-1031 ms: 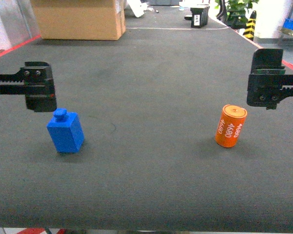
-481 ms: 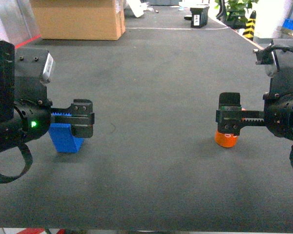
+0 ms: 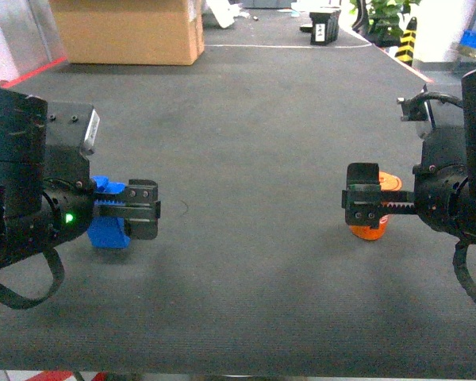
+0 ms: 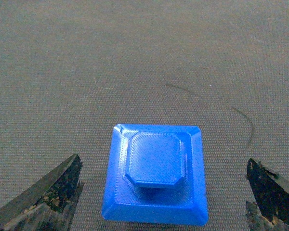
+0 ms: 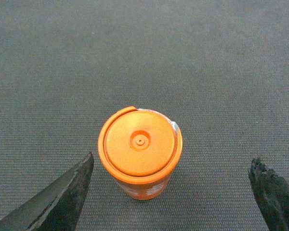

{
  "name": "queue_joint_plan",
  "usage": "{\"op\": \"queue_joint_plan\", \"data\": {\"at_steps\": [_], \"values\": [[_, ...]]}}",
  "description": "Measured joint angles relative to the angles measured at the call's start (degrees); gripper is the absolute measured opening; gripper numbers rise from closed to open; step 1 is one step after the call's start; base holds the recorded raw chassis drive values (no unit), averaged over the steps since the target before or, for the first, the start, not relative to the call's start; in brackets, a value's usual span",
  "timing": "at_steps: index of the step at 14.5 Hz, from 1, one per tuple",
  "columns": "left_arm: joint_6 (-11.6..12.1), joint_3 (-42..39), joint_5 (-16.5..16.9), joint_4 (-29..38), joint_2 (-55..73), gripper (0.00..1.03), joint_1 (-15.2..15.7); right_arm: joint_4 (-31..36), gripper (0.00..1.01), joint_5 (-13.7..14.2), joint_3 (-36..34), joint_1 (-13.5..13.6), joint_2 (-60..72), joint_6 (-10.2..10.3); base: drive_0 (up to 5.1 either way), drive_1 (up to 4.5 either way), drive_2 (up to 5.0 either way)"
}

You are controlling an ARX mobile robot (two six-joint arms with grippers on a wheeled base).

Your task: Sort blue parts and orange caps into right shelf containers

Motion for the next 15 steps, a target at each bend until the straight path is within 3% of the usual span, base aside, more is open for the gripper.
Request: {"op": "queue_joint_plan", "data": {"at_steps": [12,13,15], "values": [[0.00,2.34,-0.35,-0.55,4.61,0.98,-0.24,1.68,0.98,-0.63,9.14,0.02,13.31,1.29,0.0,0.00,0.0],[-0.15,2.34,-0.31,-0.55,4.63,0.98,-0.26,1.49,0.94,-0.17,9.18,0.09,13.62,1.40,0.0,0.00,0.0],[-1.07,2.34,-0.28,-0.50,4.63,0.98,-0.26,1.92,0.75,0.02,9.31,0.09,13.73,1.88,0.0,0.00,0.0]]}}
